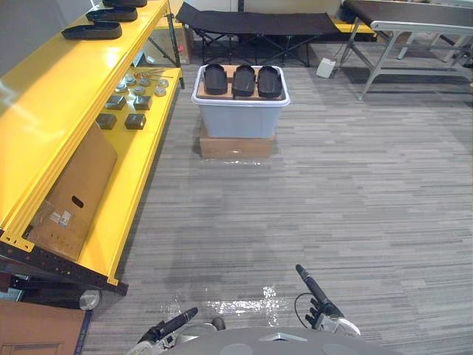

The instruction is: Walk over and take three plastic housings, then place them on the shelf

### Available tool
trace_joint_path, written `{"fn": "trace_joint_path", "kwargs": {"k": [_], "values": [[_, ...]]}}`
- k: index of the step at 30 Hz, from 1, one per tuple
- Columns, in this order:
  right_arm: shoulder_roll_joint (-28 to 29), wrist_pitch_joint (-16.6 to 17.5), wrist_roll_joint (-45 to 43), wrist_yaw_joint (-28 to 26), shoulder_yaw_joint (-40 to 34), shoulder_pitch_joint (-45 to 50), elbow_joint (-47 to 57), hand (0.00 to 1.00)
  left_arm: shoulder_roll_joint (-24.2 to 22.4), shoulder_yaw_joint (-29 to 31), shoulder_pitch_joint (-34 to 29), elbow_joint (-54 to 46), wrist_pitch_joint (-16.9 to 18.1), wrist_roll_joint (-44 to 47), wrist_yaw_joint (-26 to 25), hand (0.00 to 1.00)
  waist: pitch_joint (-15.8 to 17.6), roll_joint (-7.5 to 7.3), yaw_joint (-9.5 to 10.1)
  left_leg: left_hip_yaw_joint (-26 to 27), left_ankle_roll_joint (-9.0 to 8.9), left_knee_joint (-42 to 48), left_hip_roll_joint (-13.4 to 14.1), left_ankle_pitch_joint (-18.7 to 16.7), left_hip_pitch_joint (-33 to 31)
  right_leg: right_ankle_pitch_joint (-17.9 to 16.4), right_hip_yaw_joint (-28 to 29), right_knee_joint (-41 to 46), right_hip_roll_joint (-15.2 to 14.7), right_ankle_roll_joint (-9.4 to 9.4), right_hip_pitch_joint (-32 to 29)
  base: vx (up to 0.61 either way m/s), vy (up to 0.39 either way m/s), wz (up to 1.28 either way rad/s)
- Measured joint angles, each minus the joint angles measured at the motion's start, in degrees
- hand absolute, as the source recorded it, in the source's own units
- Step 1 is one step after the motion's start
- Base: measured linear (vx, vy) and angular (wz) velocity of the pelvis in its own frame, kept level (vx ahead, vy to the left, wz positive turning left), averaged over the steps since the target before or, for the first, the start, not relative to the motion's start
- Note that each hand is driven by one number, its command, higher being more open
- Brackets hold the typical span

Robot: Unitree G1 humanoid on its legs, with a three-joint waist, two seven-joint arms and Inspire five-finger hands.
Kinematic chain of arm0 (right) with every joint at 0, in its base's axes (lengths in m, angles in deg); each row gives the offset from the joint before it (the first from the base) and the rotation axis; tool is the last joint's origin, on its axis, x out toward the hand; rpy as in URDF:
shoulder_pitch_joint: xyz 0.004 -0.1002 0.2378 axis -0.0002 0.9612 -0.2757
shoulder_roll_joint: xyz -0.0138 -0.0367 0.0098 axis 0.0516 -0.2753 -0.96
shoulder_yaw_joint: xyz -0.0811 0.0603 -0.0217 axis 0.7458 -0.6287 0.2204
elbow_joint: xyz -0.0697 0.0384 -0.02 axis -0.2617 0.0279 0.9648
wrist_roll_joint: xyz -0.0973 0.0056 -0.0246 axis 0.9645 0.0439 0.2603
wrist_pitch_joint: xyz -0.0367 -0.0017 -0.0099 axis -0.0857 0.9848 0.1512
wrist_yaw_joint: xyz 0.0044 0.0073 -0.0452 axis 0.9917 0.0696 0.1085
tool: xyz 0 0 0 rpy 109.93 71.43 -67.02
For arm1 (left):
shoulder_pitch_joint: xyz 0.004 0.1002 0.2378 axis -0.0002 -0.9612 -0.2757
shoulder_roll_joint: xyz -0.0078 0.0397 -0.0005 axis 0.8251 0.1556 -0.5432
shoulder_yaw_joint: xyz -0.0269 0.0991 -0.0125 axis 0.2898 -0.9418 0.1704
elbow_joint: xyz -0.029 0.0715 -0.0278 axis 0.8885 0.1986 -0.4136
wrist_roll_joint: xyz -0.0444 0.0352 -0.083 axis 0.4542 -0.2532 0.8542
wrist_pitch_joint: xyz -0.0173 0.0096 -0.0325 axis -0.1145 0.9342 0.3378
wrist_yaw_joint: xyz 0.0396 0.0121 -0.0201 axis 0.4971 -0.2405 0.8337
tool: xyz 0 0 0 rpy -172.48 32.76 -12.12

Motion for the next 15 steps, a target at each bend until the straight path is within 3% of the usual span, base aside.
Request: {"fn": "trace_joint_path", "kwargs": {"k": [15], "values": [[-0.1, -1.6, -0.4, -1.6, 0.6, -0.6, -1.7, 1.0, 0.0, 0.0, 0.0, 0.0, -1.2, 2.3, -0.2, 1.0, 0.3, -0.32, -0.04, -0.2, -0.03, 0.0, -0.1, 0.0, 0.8, 0.2, -0.4, -0.5, 0.0, 0.23, 1.3, -0.02, 0.0, 0.01]]}}
